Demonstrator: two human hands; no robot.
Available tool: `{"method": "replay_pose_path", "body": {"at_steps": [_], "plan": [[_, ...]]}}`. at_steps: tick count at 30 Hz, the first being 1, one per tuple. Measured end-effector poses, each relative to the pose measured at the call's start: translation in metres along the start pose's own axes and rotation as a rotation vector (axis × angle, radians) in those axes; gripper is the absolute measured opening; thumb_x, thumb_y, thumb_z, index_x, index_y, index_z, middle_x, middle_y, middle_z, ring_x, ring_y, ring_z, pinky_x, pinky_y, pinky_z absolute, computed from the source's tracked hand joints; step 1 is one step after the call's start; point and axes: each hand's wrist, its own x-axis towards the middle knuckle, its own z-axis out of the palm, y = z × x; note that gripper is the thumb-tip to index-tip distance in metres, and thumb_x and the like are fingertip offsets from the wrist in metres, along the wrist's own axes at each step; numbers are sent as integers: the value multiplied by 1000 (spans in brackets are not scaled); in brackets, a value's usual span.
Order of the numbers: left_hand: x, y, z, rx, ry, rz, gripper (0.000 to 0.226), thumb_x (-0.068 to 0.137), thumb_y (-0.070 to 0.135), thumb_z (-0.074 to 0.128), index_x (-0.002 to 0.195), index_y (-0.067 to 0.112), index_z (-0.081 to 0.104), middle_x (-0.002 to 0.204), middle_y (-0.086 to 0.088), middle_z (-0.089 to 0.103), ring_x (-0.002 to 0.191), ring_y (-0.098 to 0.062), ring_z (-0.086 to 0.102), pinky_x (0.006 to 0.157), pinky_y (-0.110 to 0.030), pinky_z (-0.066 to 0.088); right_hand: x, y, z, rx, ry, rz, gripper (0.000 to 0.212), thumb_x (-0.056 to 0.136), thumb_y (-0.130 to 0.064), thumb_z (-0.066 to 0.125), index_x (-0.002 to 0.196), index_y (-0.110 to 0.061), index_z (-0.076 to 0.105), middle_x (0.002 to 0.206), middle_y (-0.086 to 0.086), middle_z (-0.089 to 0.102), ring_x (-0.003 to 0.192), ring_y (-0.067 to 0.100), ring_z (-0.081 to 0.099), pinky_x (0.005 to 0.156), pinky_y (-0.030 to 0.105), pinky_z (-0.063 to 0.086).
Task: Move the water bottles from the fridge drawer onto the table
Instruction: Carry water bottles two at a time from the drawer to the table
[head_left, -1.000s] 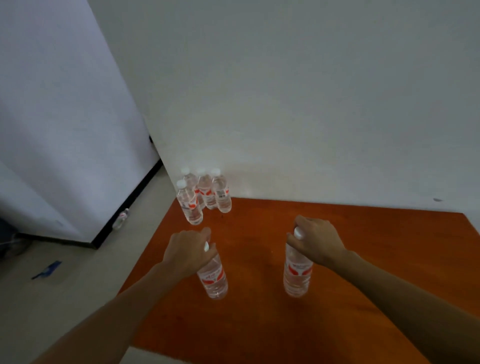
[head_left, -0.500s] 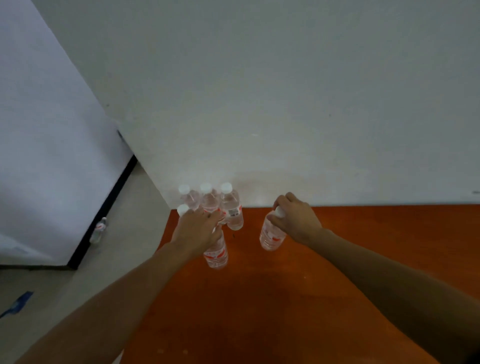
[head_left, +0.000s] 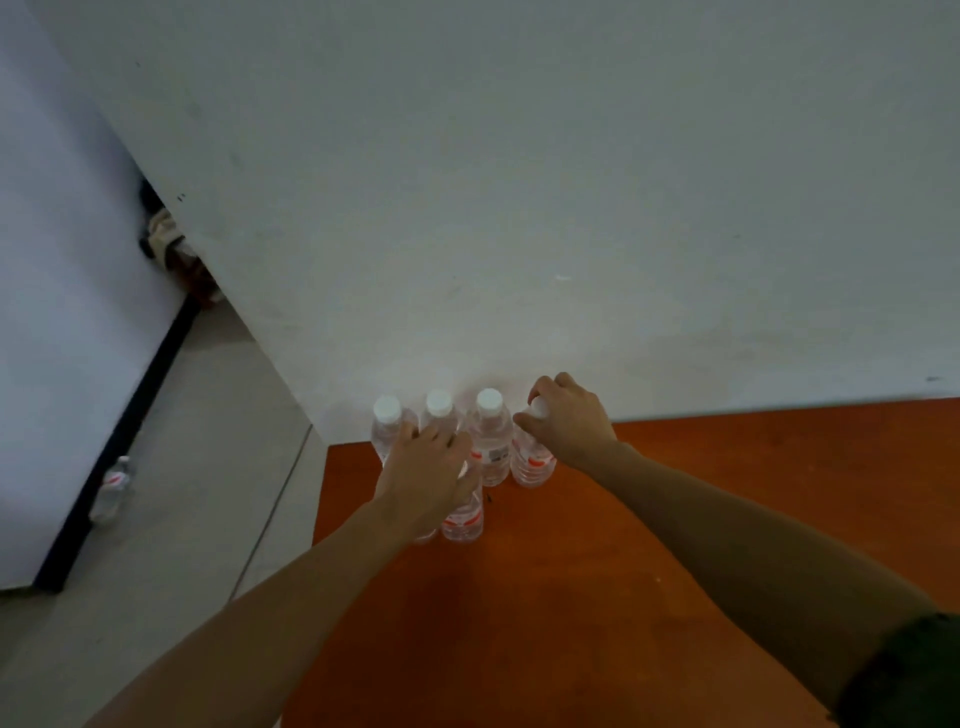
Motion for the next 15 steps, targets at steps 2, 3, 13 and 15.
{"method": "replay_pose_path", "body": {"at_steps": [2, 3, 13, 15], "plan": [[-2, -3, -1, -28, -4, 13, 45, 100, 45, 26, 125, 17, 50, 130, -4, 56, 119, -22, 50, 107, -45, 30, 1, -1, 2, 12, 13, 39, 43, 88, -51, 57, 113, -16, 54, 112, 5, 54, 92, 22, 57, 80, 34, 49], [-3, -4, -2, -25, -11, 29, 46, 99, 44, 24, 125, 17, 49, 131, -4, 54, 119, -22, 49, 106, -45, 30, 1, -1, 0, 17, 18, 56, 45, 88, -52, 57, 114, -16, 54, 113, 6, 54, 93, 23, 57, 80, 34, 49], [2, 36, -53, -110, 241, 107, 41, 95, 38, 22, 101, 14, 55, 100, -3, 59, 91, -20, 54, 85, -36, 40, -65, 31, -54, 35, 30, 88, 47, 93, -48, 54, 131, -21, 49, 126, 3, 57, 100, 19, 61, 86, 35, 52], [4, 61, -62, -156, 280, 177, 31, 95, 33, 34, 99, 13, 57, 99, -4, 62, 90, -22, 57, 81, -37, 45, -100, 53, -73, 0, 31, 115, 45, 93, -48, 53, 129, -21, 50, 125, 3, 58, 98, 20, 61, 85, 35, 52]]}}
